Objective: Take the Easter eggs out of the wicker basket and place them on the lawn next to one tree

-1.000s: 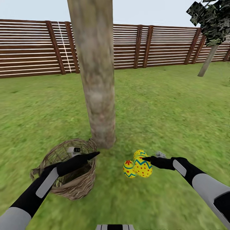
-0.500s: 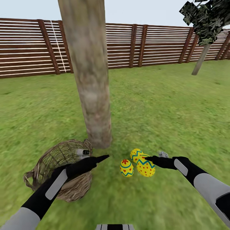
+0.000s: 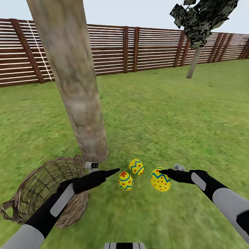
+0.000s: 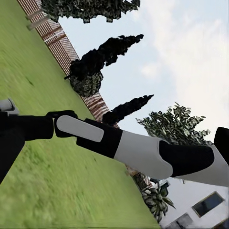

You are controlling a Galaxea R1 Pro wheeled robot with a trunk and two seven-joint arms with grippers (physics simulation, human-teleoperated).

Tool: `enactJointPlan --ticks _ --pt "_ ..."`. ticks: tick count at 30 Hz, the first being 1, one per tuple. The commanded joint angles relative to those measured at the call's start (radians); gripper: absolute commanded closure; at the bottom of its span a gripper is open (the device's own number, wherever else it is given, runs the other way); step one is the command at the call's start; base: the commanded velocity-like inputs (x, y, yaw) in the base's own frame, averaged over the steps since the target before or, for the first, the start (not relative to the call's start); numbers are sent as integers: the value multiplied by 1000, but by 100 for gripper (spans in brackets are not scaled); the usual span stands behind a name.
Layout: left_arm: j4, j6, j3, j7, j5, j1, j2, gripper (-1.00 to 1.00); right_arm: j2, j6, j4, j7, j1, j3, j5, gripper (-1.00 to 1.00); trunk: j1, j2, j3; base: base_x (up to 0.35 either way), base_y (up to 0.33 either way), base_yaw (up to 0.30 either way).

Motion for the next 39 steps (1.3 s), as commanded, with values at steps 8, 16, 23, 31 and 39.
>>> enactJointPlan --ticks 8,16,23,31,39 --pt "-6 9 -10 1 9 -1 1 -100 -1 3 7 0 -1 4 -9 100 0 0 -1 0 0 -288" --pt "1 9 -10 1 8 -1 1 -100 2 3 8 -1 -1 4 -12 100 0 0 -1 0 0 -288" --pt "4 9 -10 1 6 -1 1 -100 2 3 11 -1 -1 4 -13 100 0 0 -1 0 0 -288" --pt "4 9 -10 1 6 -1 1 -100 4 3 14 -3 -1 4 -13 100 0 0 -1 0 0 -288" --pt "4 9 -10 1 6 -1 1 -100 8 3 15 -3 -1 4 -13 100 0 0 -1 0 0 -288"
